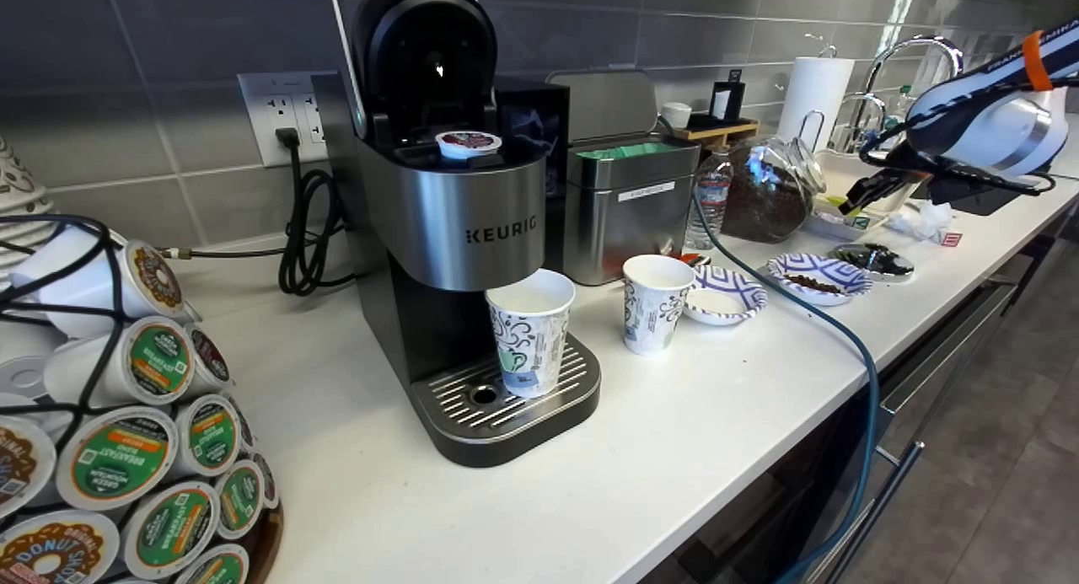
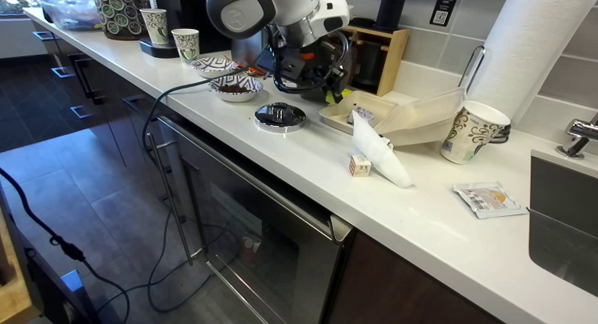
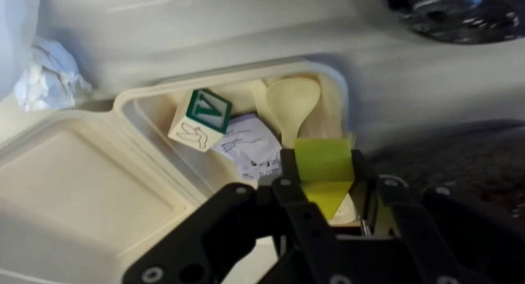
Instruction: Put the cubes and the whistle into the paper takeaway box
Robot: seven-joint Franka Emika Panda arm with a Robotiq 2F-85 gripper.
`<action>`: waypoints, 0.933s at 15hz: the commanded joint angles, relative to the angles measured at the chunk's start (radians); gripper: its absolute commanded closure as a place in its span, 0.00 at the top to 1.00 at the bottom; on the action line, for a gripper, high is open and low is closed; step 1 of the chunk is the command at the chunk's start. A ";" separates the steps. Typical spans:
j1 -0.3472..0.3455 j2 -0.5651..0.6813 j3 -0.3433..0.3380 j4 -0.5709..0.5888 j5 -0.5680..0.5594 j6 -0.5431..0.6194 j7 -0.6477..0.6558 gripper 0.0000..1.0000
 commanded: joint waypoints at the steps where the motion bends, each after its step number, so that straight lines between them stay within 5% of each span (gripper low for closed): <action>1: -0.009 0.083 0.005 0.068 -0.068 0.117 0.053 0.09; 3: 0.024 0.105 -0.057 0.083 -0.136 0.119 0.121 0.14; 4: 0.029 0.112 -0.075 0.087 -0.170 0.109 0.145 0.59; 7: -0.021 0.094 -0.034 0.082 -0.219 0.043 0.177 0.74; 11: -0.160 -0.037 0.129 -0.002 -0.168 -0.009 0.137 1.00; 12: -0.160 -0.060 0.113 -0.006 -0.164 -0.016 0.166 1.00; 14: -0.056 -0.097 -0.091 0.008 -0.231 -0.030 0.311 1.00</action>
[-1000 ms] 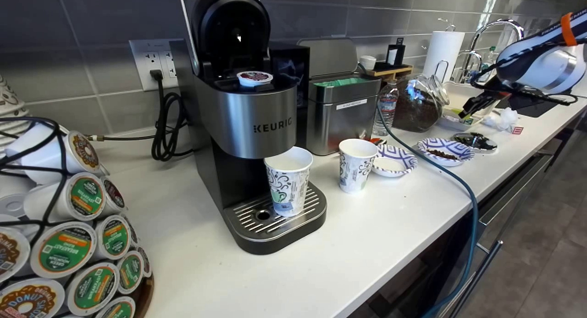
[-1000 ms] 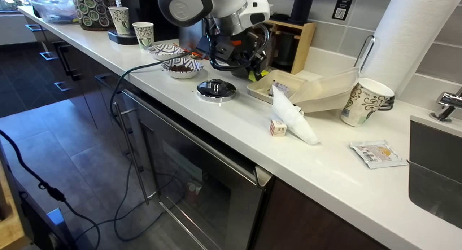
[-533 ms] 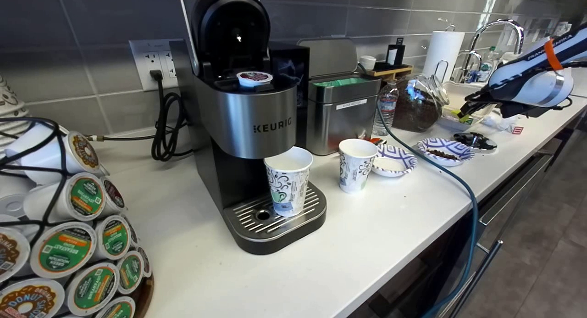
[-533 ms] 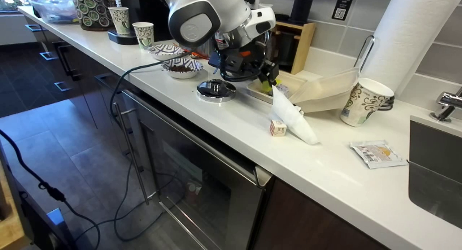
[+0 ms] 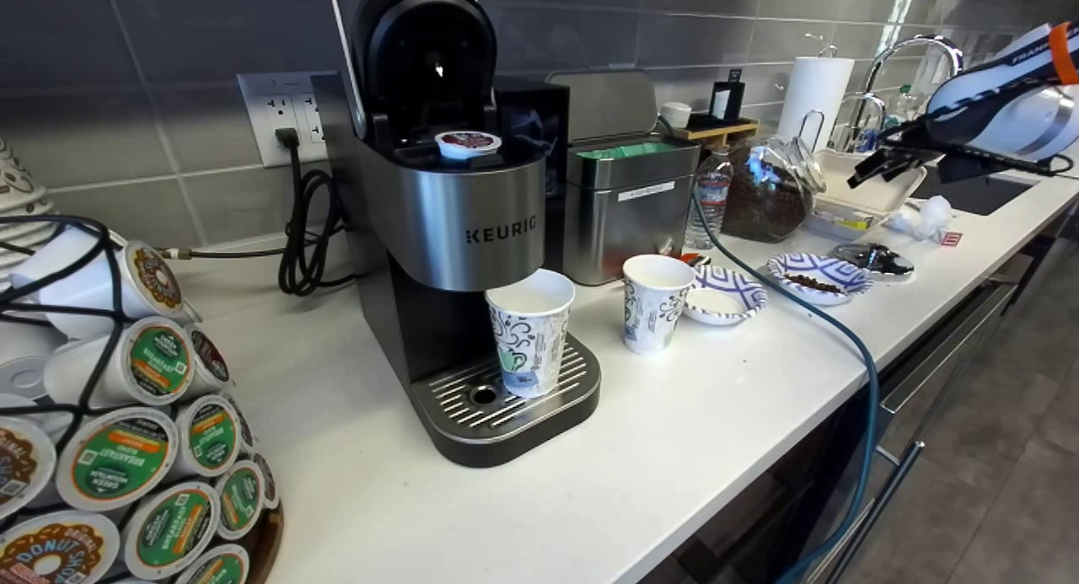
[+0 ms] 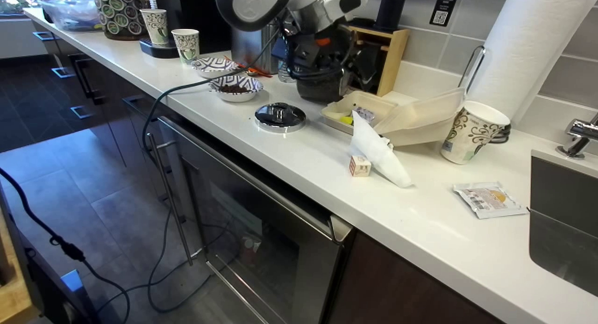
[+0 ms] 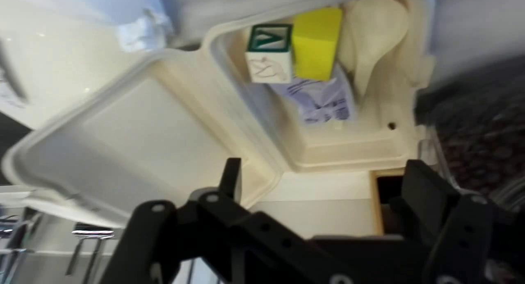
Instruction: Put the cubes and the whistle into the paper takeaway box
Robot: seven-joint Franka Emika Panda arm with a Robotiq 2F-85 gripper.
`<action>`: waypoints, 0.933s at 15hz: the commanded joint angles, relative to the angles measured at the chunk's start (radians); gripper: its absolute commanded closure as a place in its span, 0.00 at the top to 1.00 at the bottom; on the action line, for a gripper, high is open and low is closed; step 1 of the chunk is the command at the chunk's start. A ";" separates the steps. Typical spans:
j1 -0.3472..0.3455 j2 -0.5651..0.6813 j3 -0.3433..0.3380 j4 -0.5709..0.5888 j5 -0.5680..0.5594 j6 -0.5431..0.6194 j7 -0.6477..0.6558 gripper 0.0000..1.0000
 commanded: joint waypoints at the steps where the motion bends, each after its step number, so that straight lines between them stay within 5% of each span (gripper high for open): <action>1: 0.084 -0.084 -0.229 -0.027 -0.080 -0.068 0.159 1.00; 4: 0.154 -0.055 -0.424 0.004 -0.169 -0.114 0.260 1.00; 7: 0.196 -0.029 -0.530 0.013 -0.243 -0.257 0.316 1.00; 14: 0.073 -0.007 -0.359 0.080 0.003 -0.589 0.221 1.00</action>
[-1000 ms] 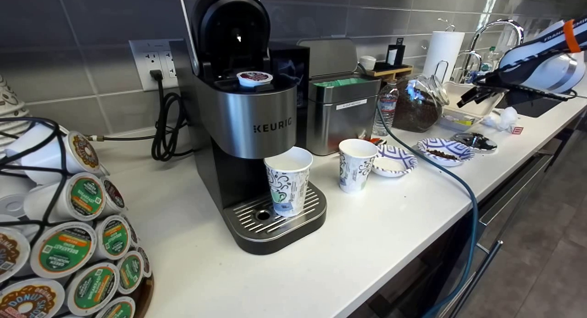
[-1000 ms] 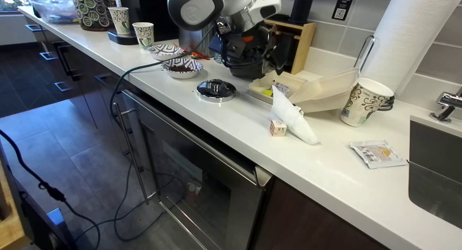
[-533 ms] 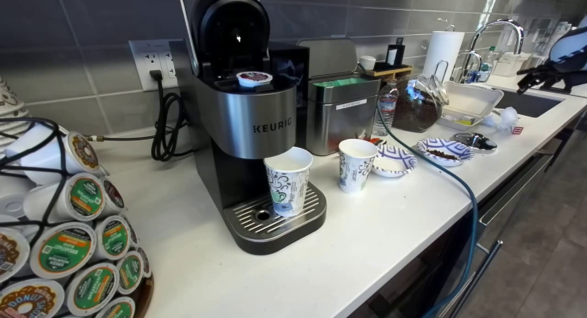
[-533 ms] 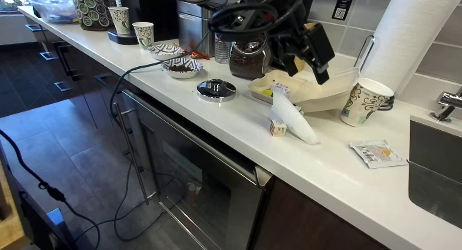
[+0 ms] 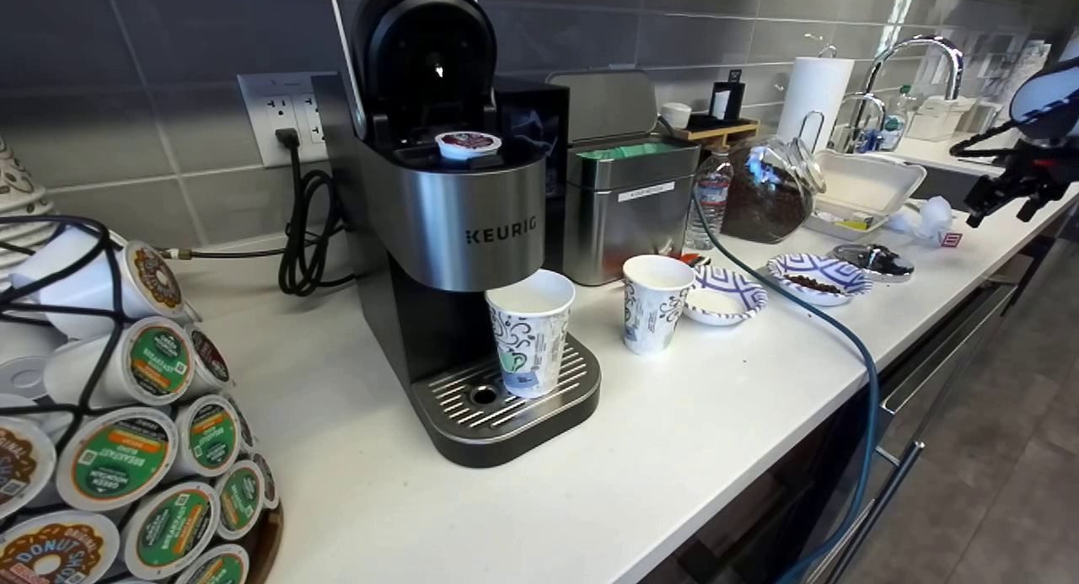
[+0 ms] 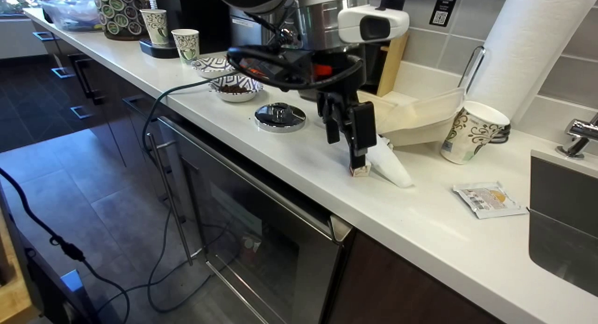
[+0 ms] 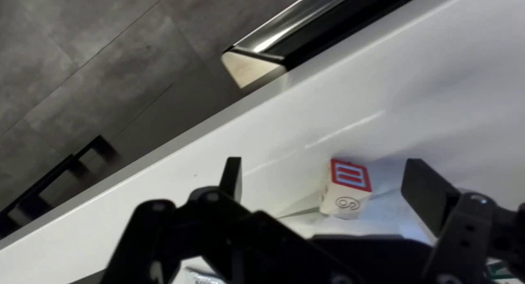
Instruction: Put the cubes and the whistle into the paper takeaway box
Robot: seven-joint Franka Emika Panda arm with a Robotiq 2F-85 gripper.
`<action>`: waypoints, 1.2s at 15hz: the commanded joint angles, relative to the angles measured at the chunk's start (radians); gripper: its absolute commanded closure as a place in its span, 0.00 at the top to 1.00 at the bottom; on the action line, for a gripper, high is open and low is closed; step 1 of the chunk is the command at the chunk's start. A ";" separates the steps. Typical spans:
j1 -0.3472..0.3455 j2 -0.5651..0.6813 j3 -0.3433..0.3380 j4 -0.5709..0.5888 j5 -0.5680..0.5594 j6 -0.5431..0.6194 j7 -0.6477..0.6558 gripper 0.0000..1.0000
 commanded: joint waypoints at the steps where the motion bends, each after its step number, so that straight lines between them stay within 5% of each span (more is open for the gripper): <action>1: -0.062 0.036 0.065 0.075 0.136 -0.101 -0.013 1.00; 10: -0.089 0.132 0.096 0.149 0.199 -0.061 -0.005 1.00; 16: -0.077 0.160 0.092 0.157 0.180 0.069 0.028 0.80; 17: -0.075 0.163 0.090 0.160 0.175 0.080 0.033 0.73; 18: -0.075 0.167 0.089 0.163 0.173 0.086 0.037 0.56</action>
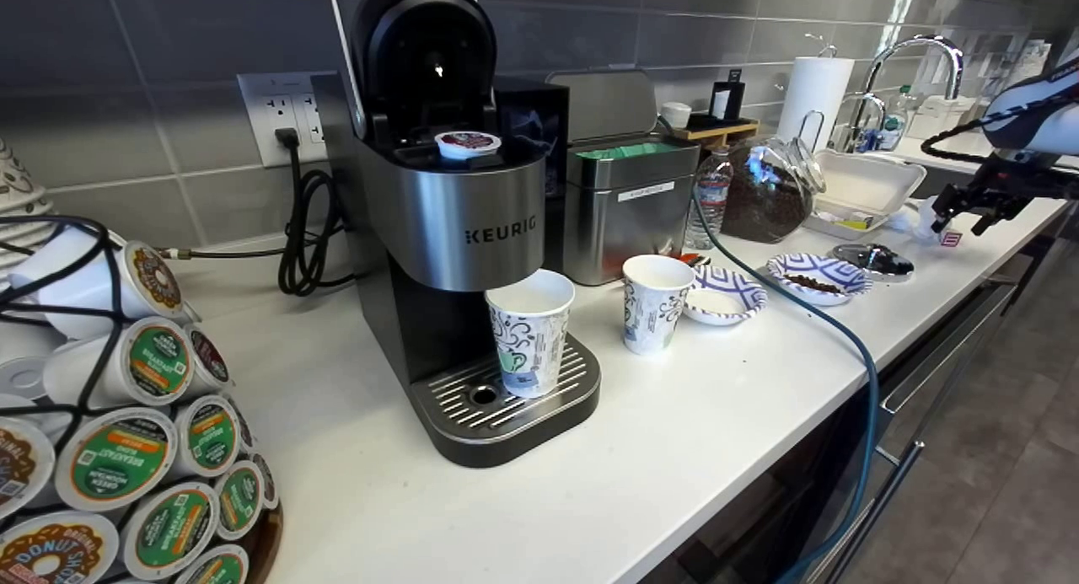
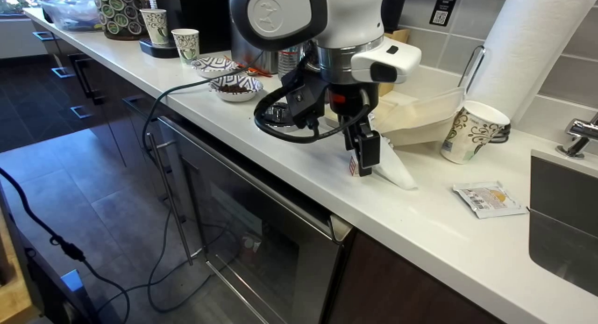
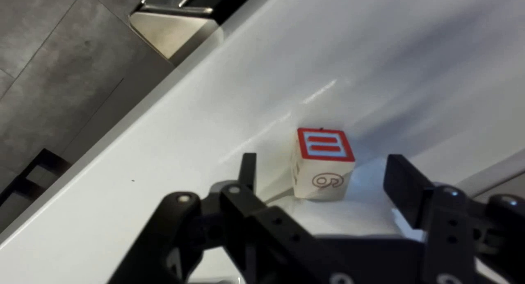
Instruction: Put the cubes and the whistle into the paper takeaway box
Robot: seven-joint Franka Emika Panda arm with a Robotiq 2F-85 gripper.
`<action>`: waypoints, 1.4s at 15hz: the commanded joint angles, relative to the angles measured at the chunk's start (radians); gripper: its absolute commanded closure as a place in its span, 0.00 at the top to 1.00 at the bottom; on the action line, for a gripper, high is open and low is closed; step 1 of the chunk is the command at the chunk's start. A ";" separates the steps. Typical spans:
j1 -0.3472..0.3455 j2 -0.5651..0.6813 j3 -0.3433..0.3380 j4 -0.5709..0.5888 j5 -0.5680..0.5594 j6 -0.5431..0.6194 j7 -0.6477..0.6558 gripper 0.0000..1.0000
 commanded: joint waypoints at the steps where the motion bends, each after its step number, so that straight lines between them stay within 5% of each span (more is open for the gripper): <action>1: -0.001 0.031 -0.002 0.028 -0.008 0.030 0.025 0.55; 7: 0.016 0.025 -0.024 0.020 -0.039 0.003 0.050 0.09; 14: 0.105 -0.159 -0.213 -0.094 -0.279 0.015 0.108 0.09; 21: 0.042 -0.231 0.044 -0.167 -0.073 0.015 -0.201 0.09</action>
